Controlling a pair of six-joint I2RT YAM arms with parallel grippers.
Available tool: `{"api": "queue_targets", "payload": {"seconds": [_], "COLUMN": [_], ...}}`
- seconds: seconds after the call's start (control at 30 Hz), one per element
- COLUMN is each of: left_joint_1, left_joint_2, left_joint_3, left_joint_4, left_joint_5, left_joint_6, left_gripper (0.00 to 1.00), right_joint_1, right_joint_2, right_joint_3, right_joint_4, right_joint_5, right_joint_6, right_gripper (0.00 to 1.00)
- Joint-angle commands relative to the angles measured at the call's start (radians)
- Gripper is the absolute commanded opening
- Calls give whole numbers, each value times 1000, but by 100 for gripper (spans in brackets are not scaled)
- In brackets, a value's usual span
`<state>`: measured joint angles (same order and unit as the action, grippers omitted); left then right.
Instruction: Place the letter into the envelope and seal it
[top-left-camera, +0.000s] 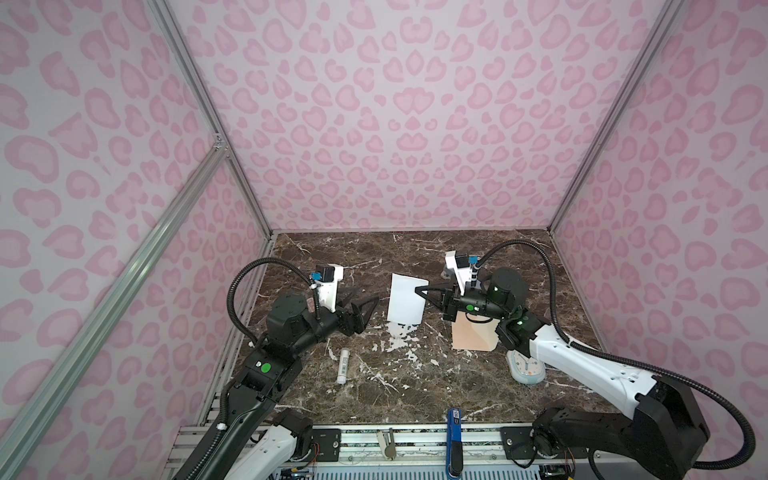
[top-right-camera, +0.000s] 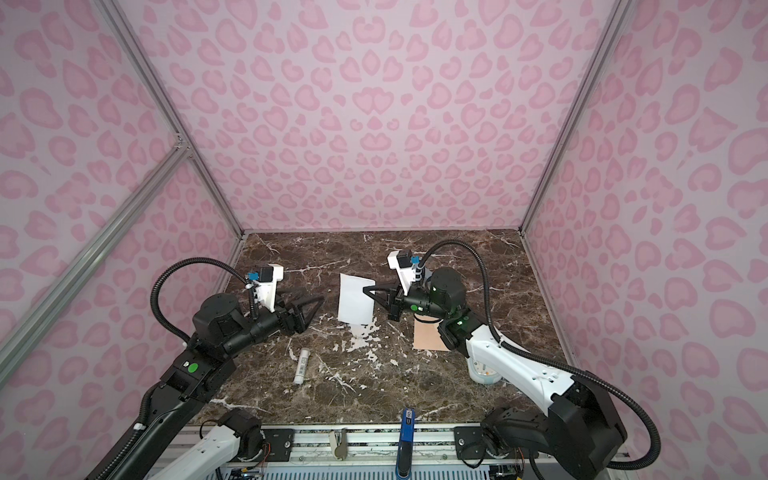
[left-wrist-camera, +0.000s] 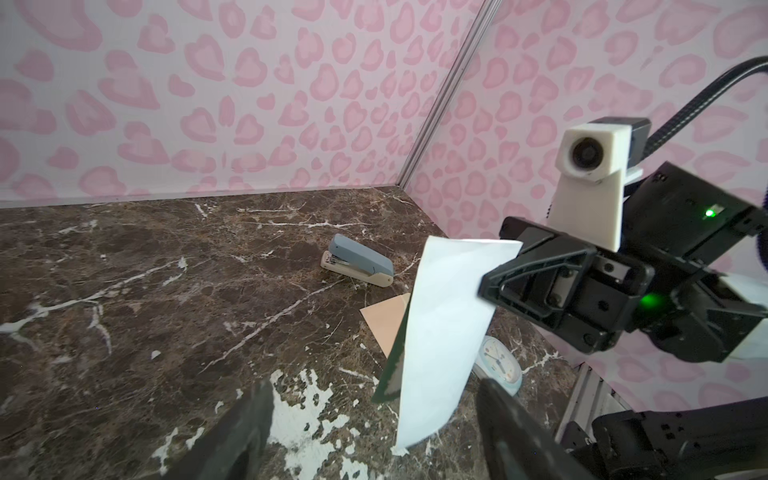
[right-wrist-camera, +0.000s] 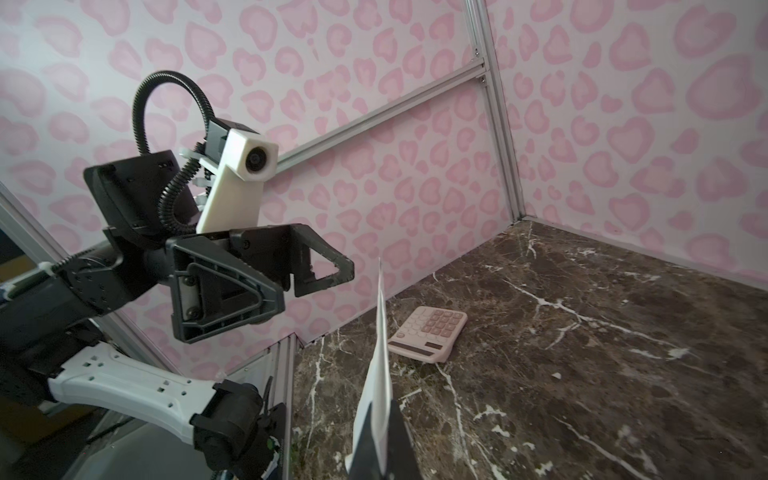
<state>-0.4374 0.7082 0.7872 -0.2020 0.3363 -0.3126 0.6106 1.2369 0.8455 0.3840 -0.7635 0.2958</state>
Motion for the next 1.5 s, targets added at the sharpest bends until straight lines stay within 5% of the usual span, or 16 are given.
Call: {"api": "queue_targets", "payload": {"seconds": [0.0,0.07,0.27,0.53,0.9,1.47], "left_joint_1": [1,-5,-89,-204,-220,-220], "left_joint_2": [-33,-50,-29,54,127,197], "left_joint_3": [8,3,6,0,26,57], "left_joint_4": [-68,-68,-61,-15,-21,-85], "left_joint_5": [-7,18,37,46,162,288], "left_joint_6": [98,141,259,398,448,474], "left_gripper": [89,96,87,86,84,32], "right_joint_1": [15,33,107,161,185,200], "right_joint_2": [-10,-10,3,-13,-13,-14], "right_joint_3": [40,66,114,133,176,202], "right_joint_4": [-311,-391,-523,-597,-699,-749], "right_joint_5": [78,114,193,162,81,45], "right_joint_6": [-280,-354,-507,-606,-671,-698], "right_gripper": [0,0,0,0,0,0]}}
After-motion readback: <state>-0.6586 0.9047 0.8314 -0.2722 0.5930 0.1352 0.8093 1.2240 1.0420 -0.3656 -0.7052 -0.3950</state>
